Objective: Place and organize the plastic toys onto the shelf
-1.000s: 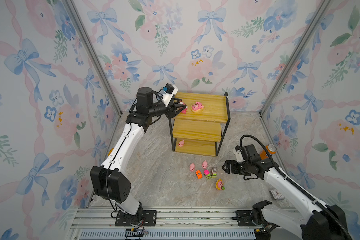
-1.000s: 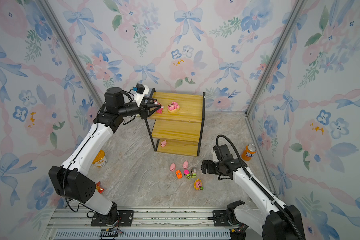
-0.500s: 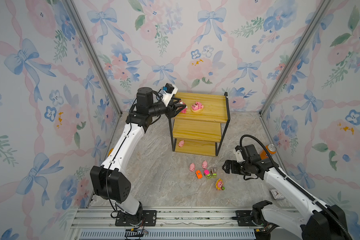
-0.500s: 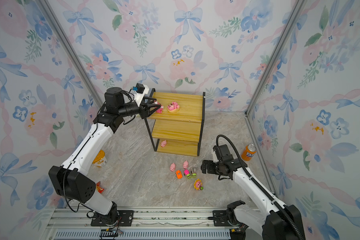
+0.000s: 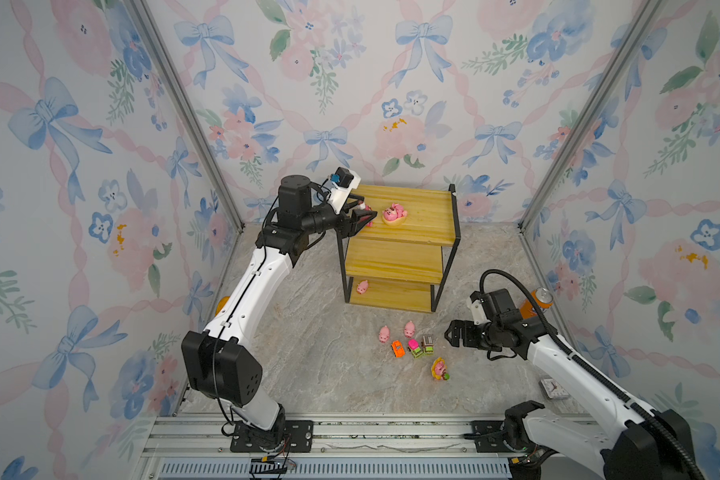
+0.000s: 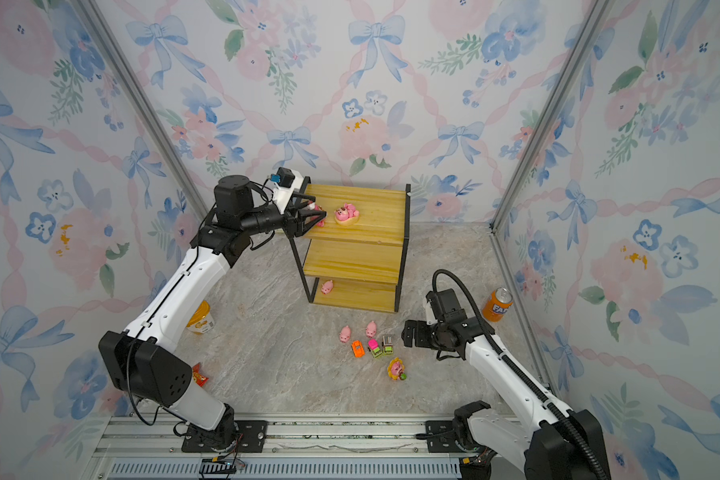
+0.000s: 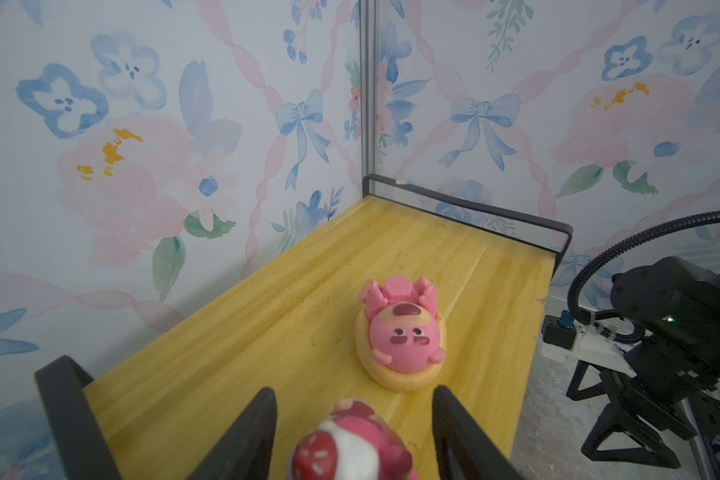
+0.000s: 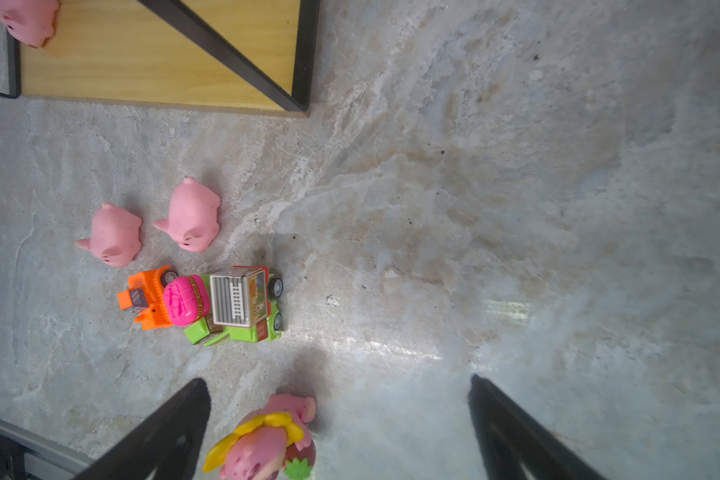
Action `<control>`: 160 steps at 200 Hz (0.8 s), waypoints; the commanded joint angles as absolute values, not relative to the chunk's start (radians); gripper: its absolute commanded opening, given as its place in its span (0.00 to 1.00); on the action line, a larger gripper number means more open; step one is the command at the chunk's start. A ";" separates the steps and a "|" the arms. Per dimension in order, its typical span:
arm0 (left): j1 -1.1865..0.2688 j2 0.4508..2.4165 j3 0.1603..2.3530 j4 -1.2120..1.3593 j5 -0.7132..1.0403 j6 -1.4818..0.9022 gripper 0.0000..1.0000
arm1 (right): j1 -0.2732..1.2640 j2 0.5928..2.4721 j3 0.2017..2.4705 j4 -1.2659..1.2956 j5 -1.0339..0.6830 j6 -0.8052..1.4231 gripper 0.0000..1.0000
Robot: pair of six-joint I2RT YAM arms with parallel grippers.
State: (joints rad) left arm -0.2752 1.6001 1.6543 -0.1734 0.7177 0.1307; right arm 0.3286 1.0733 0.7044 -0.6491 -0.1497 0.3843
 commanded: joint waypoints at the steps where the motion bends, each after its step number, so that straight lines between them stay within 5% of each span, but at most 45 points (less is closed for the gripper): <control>1: -0.277 1.579 1.657 -0.172 0.688 0.145 0.62 | 0.321 1.064 0.694 -0.653 -0.144 0.381 0.99; 160: -0.280 1.563 1.645 -0.200 0.656 0.174 0.49 | 0.322 1.053 0.693 -0.660 -0.135 0.387 0.99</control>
